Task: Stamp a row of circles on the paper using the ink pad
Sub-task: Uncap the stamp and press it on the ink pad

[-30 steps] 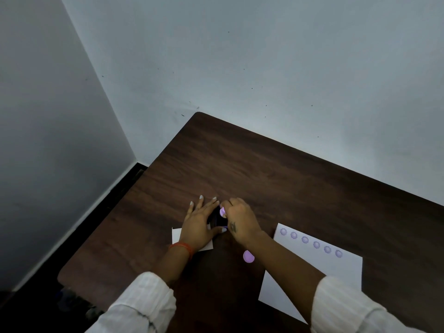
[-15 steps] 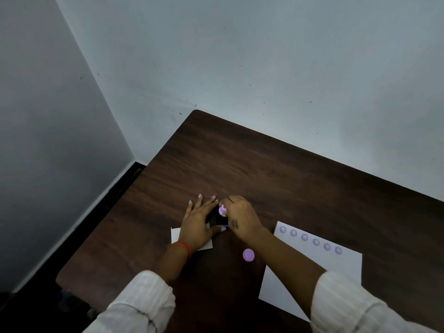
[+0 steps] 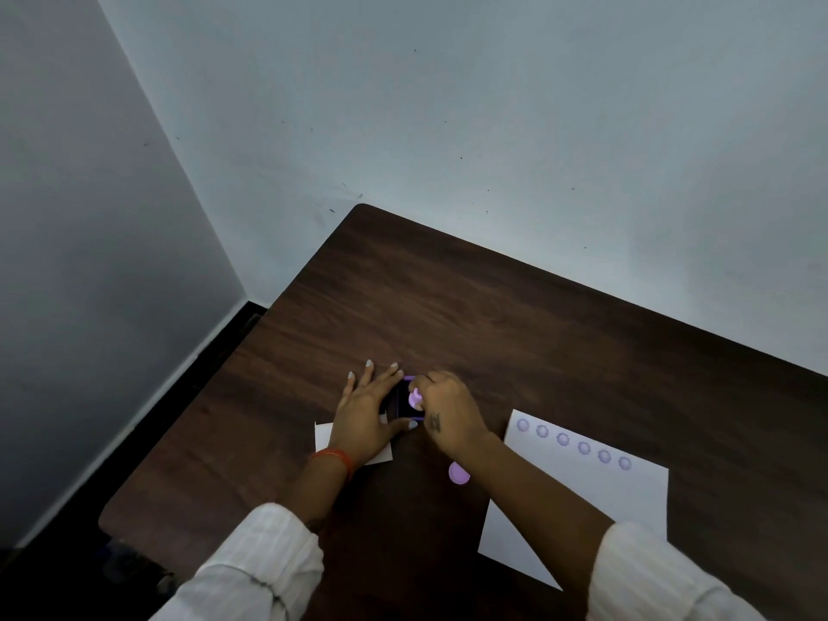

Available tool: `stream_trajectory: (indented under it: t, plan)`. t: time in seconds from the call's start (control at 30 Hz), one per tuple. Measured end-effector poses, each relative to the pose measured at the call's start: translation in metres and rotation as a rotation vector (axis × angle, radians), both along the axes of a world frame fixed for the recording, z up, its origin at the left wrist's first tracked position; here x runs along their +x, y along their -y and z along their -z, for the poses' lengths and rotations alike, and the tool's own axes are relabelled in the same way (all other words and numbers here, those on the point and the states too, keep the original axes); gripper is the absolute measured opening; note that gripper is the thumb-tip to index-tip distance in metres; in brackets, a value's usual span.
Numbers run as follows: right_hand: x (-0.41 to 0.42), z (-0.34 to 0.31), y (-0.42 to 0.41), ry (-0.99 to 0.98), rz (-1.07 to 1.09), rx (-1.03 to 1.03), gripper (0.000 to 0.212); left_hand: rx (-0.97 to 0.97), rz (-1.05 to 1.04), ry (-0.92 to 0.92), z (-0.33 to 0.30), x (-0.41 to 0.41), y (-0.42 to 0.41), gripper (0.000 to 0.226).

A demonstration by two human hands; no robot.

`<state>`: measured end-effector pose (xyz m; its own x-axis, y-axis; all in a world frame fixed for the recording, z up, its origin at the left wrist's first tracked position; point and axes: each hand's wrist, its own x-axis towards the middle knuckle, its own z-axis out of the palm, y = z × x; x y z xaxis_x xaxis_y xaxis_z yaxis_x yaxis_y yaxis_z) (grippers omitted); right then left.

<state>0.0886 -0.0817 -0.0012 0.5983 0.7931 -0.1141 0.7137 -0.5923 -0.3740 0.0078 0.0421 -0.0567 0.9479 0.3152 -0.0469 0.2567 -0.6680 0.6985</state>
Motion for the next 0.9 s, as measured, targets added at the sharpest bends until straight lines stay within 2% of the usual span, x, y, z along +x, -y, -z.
stream_trajectory:
  t: [0.17,0.33,0.4,0.47,0.53,0.67,0.8,0.9]
  plan:
    - [0.000,0.000,0.001,-0.027,0.052,0.028,0.025,0.010,0.002,-0.001,0.000,-0.001,0.000,0.073]
    - [-0.015,0.002,0.001,0.094,-0.006,-0.108,0.044,0.013,0.013,-0.028,-0.005,0.000,0.001,0.072]
    - [-0.015,0.001,0.000,0.096,0.000,-0.118,0.042,0.006,0.015,-0.033,-0.008,0.000,0.002,0.072]
    - [-0.010,-0.005,-0.003,0.014,0.026,-0.101,0.033,0.002,0.019,-0.041,-0.010,0.000,0.002,0.072]
    - [-0.003,-0.015,-0.003,-0.138,0.112,-0.068,0.028,0.012,0.027,-0.062,-0.013,0.000,0.003,0.072]
    - [-0.003,-0.024,0.013,-0.531,0.646,0.487,0.017,0.067,0.031,-0.094,-0.016,-0.001,0.005,0.074]
    - [-0.005,-0.038,0.054,-1.309,0.949,0.959,0.021,0.058,0.039,-0.112,-0.021,-0.001,0.008,0.084]
    - [-0.006,-0.046,0.101,-1.574,1.049,1.229,0.017,0.039,0.018,-0.100,-0.027,-0.001,0.013,0.087]
